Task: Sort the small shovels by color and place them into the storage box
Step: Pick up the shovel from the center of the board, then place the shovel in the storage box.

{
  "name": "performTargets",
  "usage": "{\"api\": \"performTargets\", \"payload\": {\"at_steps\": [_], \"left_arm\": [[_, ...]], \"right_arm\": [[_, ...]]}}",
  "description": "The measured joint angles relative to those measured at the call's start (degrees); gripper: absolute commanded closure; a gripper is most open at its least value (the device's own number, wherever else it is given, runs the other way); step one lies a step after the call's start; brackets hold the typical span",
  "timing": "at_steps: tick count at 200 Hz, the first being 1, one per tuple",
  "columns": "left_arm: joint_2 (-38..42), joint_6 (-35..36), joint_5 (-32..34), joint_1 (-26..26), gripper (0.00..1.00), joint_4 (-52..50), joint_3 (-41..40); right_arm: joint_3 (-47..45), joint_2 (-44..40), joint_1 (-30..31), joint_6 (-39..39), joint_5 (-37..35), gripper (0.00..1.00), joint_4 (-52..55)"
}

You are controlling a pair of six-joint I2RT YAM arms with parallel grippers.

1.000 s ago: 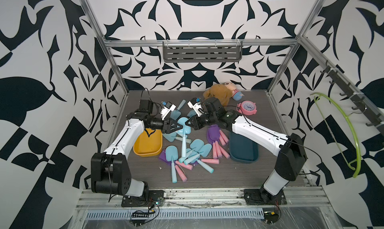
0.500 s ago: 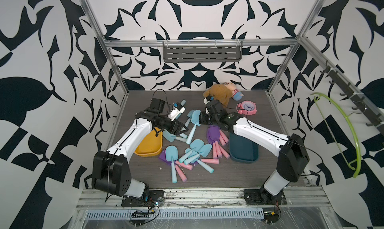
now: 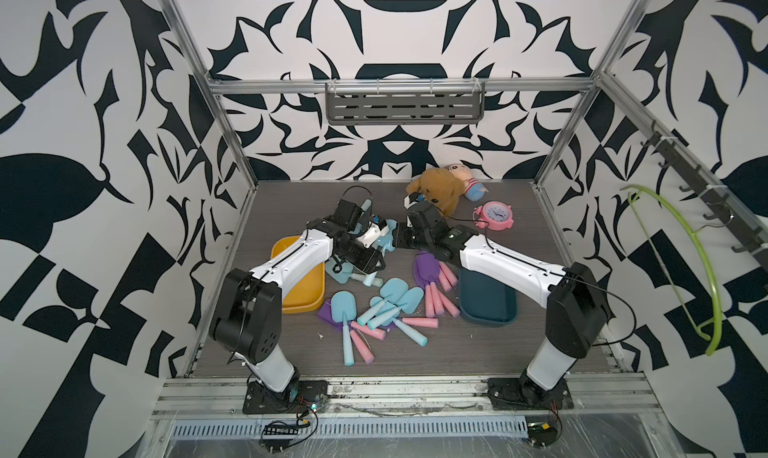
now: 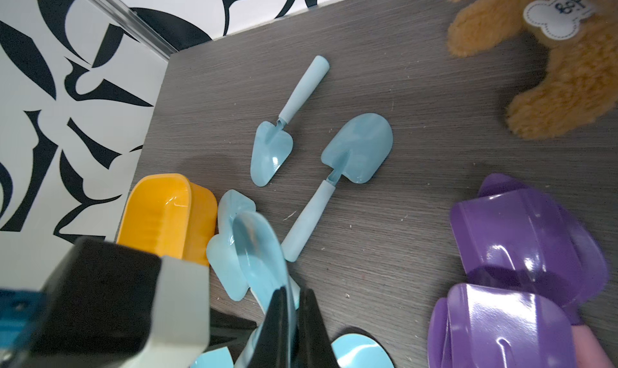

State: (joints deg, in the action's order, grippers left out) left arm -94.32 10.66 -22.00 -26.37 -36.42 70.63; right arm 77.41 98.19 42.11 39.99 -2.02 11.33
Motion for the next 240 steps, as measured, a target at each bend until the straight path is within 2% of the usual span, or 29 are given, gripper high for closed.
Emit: {"api": "performTargets", "payload": {"at_steps": [8, 26, 34, 51, 72, 100, 163, 200, 240], "left_arm": [[0.00, -0.66, 0.39, 0.00, 0.71, 0.44, 0.00], [0.02, -1.36, 0.61, 0.00, 1.00, 1.53, -0.07], [0.09, -1.49, 0.57, 0.00, 1.00, 1.88, -0.17], [0.59, -2.03, 0.61, 0.15, 1.00, 2.56, -0.85], [2.34, -3.04, 1.81, 1.05, 1.00, 2.10, -2.08], [5.86, -4.28, 4.20, 5.49, 1.00, -2.73, -2.16], [12.07, -5.90, 21.33, 23.06, 1.00, -14.10, -4.13], [7.74, -5.27, 25.18, 30.82, 1.00, -17.73, -4.20], [0.35, -5.27, 27.52, 31.47, 1.00, -18.95, -3.89]], "right_arm": [[0.00, 0.00, 0.00, 0.15, 0.33, 1.00, -0.28], [0.00, 0.00, 0.00, 0.24, 0.79, 1.00, -0.90], [-0.02, 0.00, -0.02, 0.15, 1.01, 0.94, -0.92], [-0.02, 0.00, -0.02, -0.26, 1.57, 0.71, -1.07], [-0.02, -0.20, -0.02, -0.52, 1.44, 0.60, -1.33], [0.00, -0.33, 0.46, -0.85, 1.79, 0.60, -2.51], [-1.03, 0.42, 0.17, -0.98, 3.45, 0.60, -1.20], [-1.25, 2.93, 0.11, -0.94, 5.62, 0.60, -1.97], [-2.08, 4.55, 0.11, -0.83, 6.99, 0.60, -2.58]]}}
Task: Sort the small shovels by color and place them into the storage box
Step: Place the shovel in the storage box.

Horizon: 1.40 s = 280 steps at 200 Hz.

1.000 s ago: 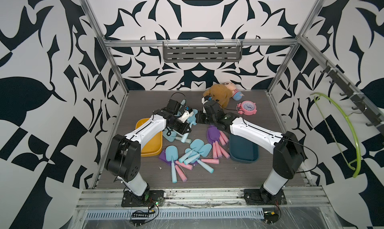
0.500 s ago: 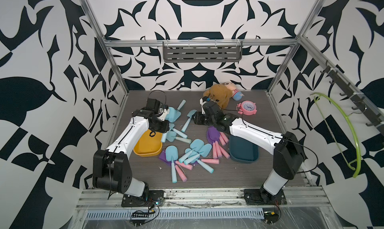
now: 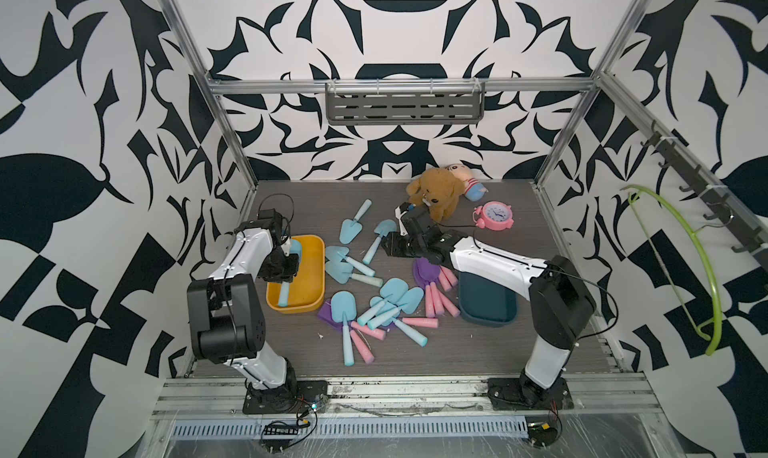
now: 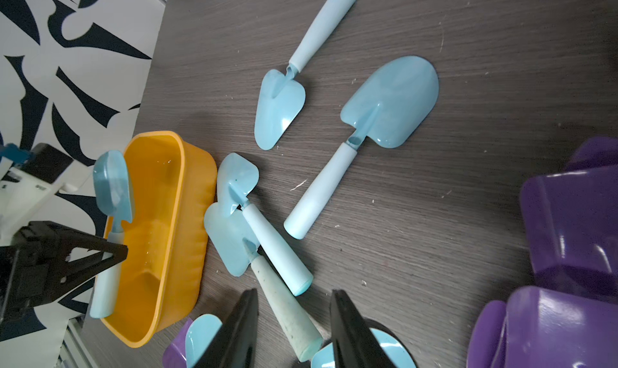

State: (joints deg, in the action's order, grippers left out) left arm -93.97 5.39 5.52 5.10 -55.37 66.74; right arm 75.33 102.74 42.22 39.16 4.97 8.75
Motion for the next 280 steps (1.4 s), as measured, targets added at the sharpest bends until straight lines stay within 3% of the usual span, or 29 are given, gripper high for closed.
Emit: {"api": "performTargets", "payload": {"at_steps": [47, 82, 125, 182, 280], "left_arm": [[-3.65, -0.09, 3.45, -0.09, 0.94, 2.08, 0.24], [-5.84, -1.14, 4.90, -0.09, 0.78, 4.81, 0.59], [-8.81, -3.15, 6.05, -0.13, 0.75, 8.13, 0.74], [-9.68, -5.75, 7.04, -0.13, 0.59, 9.92, 1.29], [-8.41, -7.19, 6.29, -0.17, 0.59, 10.23, 1.88]], "right_arm": [[-0.87, 0.07, -0.02, 0.15, 0.44, 0.60, -0.92], [-0.96, 0.09, -0.13, 0.17, 0.63, 0.60, -1.01], [-1.42, 0.09, -0.15, 0.17, 0.63, 0.59, -1.38], [-1.90, 0.22, -0.52, 0.17, 0.61, 0.58, -1.36], [-1.90, 0.22, -0.90, -0.13, 0.61, 0.58, -1.38]]}}
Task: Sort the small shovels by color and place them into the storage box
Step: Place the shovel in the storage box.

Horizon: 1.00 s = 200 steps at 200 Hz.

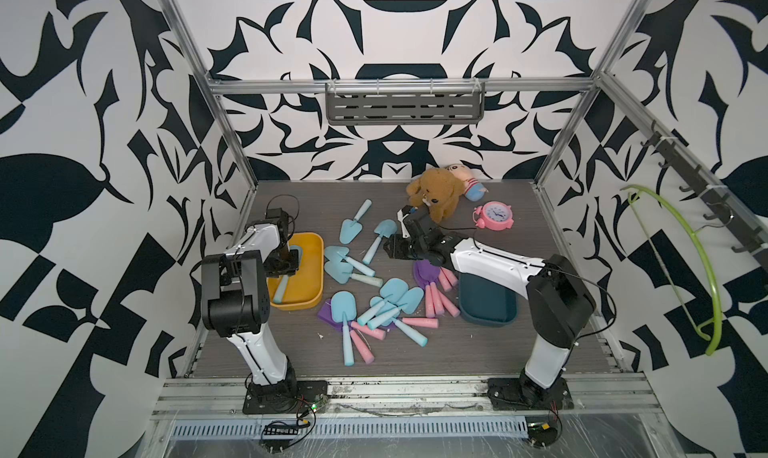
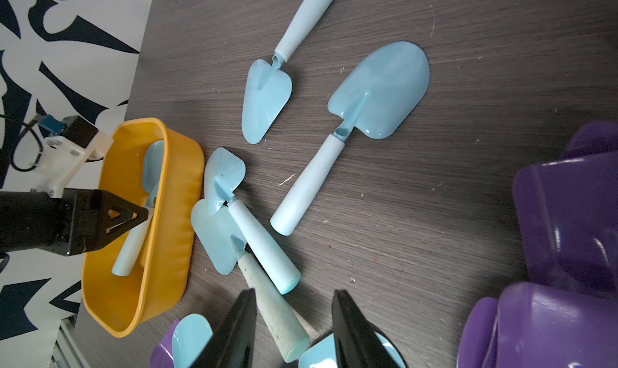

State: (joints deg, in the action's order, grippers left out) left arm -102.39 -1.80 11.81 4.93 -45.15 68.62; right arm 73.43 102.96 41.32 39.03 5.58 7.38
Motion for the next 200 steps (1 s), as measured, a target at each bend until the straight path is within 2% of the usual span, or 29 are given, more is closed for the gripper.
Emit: {"api": "performTargets", "payload": {"at_steps": [60, 101, 137, 200], "left_arm": [[6.27, -1.90, -9.40, -1.18, 0.67, 0.87, 0.04], [4.04, -2.27, -14.47, -3.63, 0.68, 1.46, 0.04], [0.63, -2.49, -16.02, -4.04, 0.68, 2.12, 0.83], [-2.84, -3.10, -14.97, -4.04, 0.67, 4.87, 2.69]], "right_arm": [[0.00, 0.00, 0.00, -0.02, 0.02, 0.59, -0.02], [0.00, 0.00, 0.00, -0.02, 0.20, 0.59, -0.02], [-0.02, 0.00, 0.00, -0.09, 0.20, 0.59, -0.02], [-0.81, -0.04, 0.00, -0.31, 0.13, 0.60, 0.11]]}}
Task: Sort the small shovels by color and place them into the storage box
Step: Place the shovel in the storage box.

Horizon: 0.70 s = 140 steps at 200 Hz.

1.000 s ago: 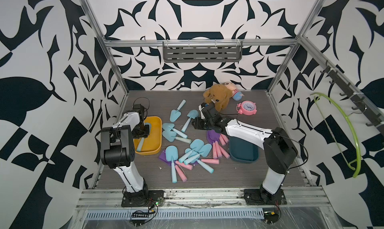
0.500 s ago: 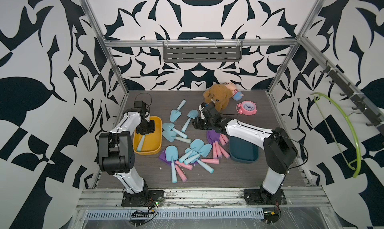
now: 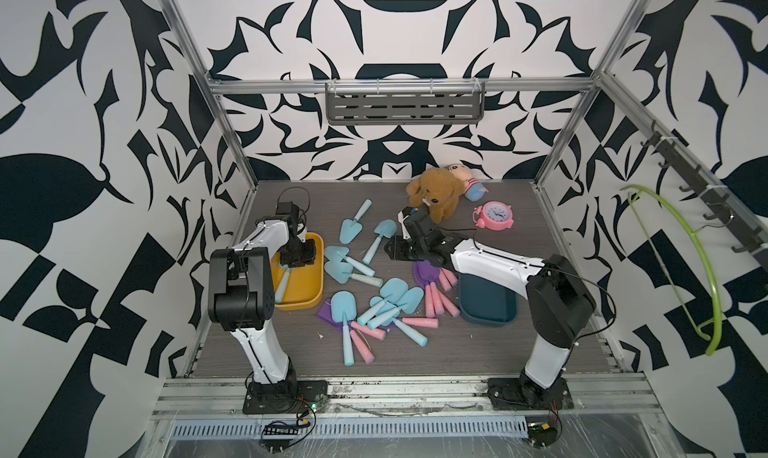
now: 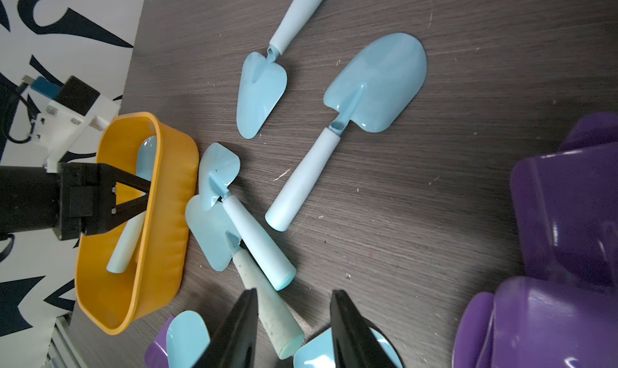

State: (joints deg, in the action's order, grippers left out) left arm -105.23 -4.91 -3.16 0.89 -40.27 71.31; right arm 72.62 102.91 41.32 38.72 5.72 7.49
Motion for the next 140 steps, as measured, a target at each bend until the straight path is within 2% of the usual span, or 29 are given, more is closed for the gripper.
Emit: {"api": "performTargets", "payload": {"at_steps": [100, 140], "left_arm": [[-0.52, -1.27, 5.70, 0.07, 0.65, 2.49, 0.00], [-0.22, -1.29, 4.63, 0.09, 0.59, 2.54, 0.04]], "right_arm": [[-0.50, -0.87, -0.37, -1.18, -0.98, 0.60, 0.39], [-0.81, -1.11, -0.37, -1.44, -0.92, 0.60, 0.33]]}}
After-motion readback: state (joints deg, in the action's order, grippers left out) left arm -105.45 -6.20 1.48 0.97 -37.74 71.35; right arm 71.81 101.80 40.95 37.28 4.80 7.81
